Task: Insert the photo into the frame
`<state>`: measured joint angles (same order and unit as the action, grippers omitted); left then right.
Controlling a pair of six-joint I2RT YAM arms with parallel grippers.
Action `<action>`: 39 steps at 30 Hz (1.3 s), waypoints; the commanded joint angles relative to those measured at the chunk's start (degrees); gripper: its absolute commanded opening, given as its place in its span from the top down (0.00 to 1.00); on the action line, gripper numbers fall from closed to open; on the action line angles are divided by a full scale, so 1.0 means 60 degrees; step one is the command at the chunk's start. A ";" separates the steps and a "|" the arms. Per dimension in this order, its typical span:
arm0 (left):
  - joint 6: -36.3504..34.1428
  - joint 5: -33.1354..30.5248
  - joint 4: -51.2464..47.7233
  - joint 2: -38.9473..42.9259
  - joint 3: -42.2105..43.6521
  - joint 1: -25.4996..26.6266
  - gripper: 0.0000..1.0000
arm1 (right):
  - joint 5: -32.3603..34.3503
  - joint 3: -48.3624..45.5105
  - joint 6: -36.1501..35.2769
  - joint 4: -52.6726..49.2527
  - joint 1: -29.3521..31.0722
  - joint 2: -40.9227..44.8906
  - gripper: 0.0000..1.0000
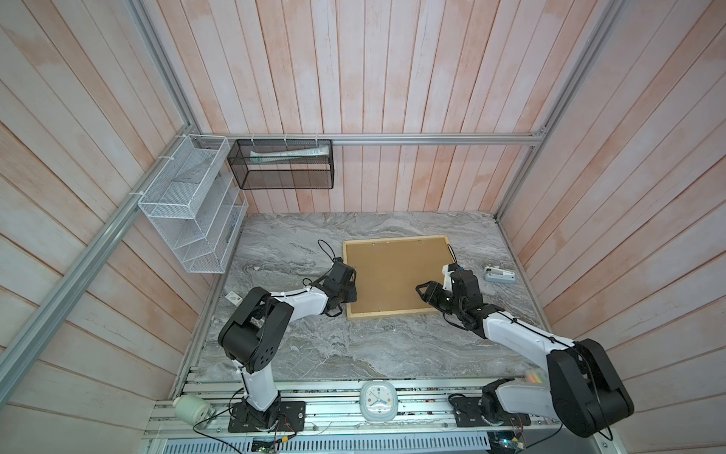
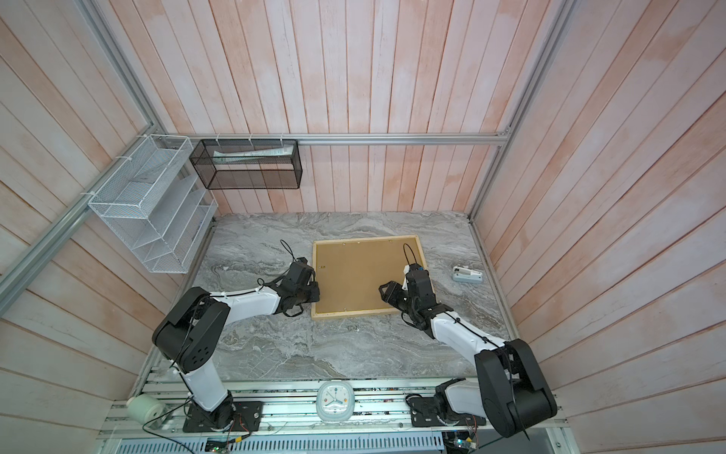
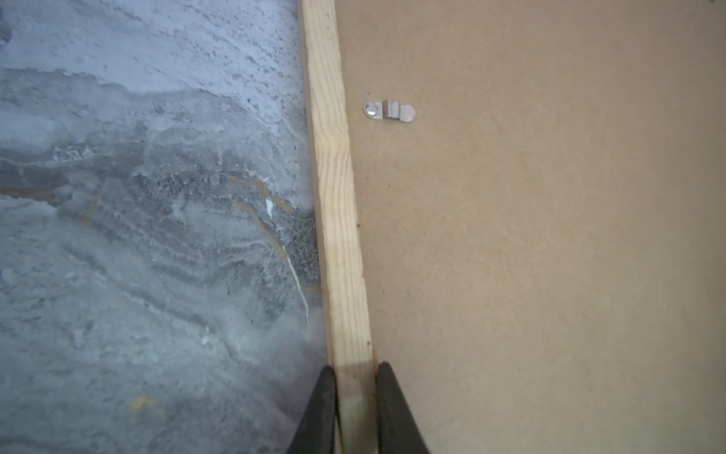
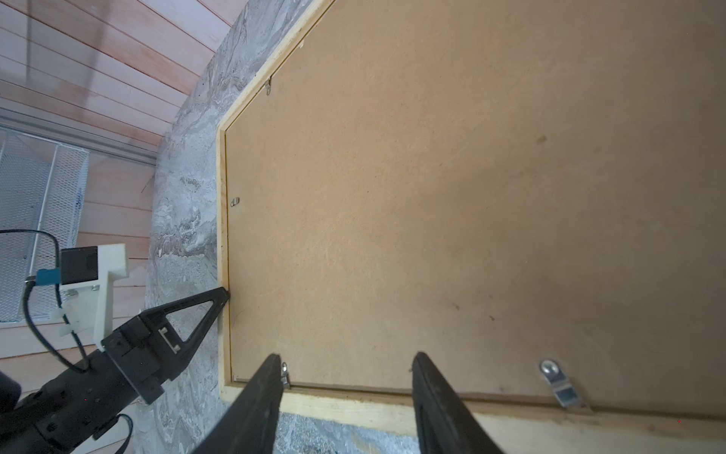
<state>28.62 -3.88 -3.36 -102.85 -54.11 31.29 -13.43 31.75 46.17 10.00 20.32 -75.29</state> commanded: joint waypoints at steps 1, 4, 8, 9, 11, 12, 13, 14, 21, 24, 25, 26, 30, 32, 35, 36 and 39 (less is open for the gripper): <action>-0.1220 0.0822 -0.0566 -0.0092 0.0275 0.0000 0.87 | -0.0283 0.0212 -0.0270 0.0179 -0.0046 -0.0414 0.45; -0.1274 0.0764 -0.0772 0.0026 0.0369 0.0000 0.88 | -0.0559 0.0593 -0.0442 0.0272 -0.0025 -0.0988 0.45; -0.1186 0.0999 -0.0707 0.0312 0.0655 0.0000 0.87 | -0.0907 0.1187 -0.0586 0.0469 0.0017 -0.1774 0.46; -0.1168 0.1047 -0.0711 0.0373 0.0714 0.0000 0.88 | -0.1026 0.1367 -0.0640 0.0471 0.0028 -0.1988 0.46; -0.1109 0.1183 -0.0753 0.0539 0.0847 0.0000 0.88 | -0.1215 0.1816 -0.0771 0.0421 0.0171 -0.2443 0.46; -0.1064 0.1210 -0.0780 0.0604 0.0910 0.0000 0.88 | -0.1226 0.2004 -0.0810 0.0388 0.0245 -0.2613 0.46; -0.1025 0.1243 -0.0823 0.0677 0.0968 0.0000 0.88 | -0.1246 0.2182 -0.0861 0.0384 0.0349 -0.2815 0.46; -0.0999 0.1287 -0.0846 0.0766 0.1034 0.0000 0.88 | -0.1255 0.2323 -0.0884 0.0380 0.0467 -0.2980 0.46; -0.0786 0.1063 -0.0949 0.1174 0.1298 0.0000 0.74 | -0.1495 0.3064 -0.0906 0.0672 0.1001 -0.4028 0.52; -0.0775 0.0903 -0.0929 0.1069 0.1150 0.0000 0.70 | -0.1548 0.3520 -0.0950 0.0661 0.1336 -0.4547 0.54; -0.0769 0.0874 -0.0883 0.1018 0.1089 0.0000 0.70 | -0.1578 0.3684 -0.0943 0.0640 0.1456 -0.4727 0.54; -0.0771 0.0854 -0.0837 0.0967 0.1029 0.0000 0.70 | -0.1597 0.3833 -0.0943 0.0630 0.1567 -0.4895 0.55; -0.0765 0.0749 -0.0745 0.0663 0.0741 0.0000 0.70 | -0.1621 0.4256 -0.0899 0.0652 0.1964 -0.5395 0.57; -0.0782 0.0775 -0.0738 0.0547 0.0630 0.0000 0.71 | -0.1574 0.4421 -0.0856 0.0698 0.2141 -0.5602 0.57; -0.0743 0.0805 -0.0744 0.0471 0.0624 0.0002 0.77 | -0.1607 0.4635 -0.0784 0.0761 0.2372 -0.5898 0.60; -0.0742 0.0833 -0.0737 0.0479 0.0646 -0.0002 0.79 | -0.1629 0.4707 -0.0774 0.0776 0.2428 -0.5990 0.60; -0.0715 0.0870 -0.0812 0.0593 0.0744 0.0000 0.83 | -0.1700 0.4891 -0.0739 0.0802 0.2583 -0.6248 0.63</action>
<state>24.86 1.02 -6.70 -98.26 -49.74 31.09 -22.70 59.44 41.89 13.85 35.07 -111.00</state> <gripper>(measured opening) 0.184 0.377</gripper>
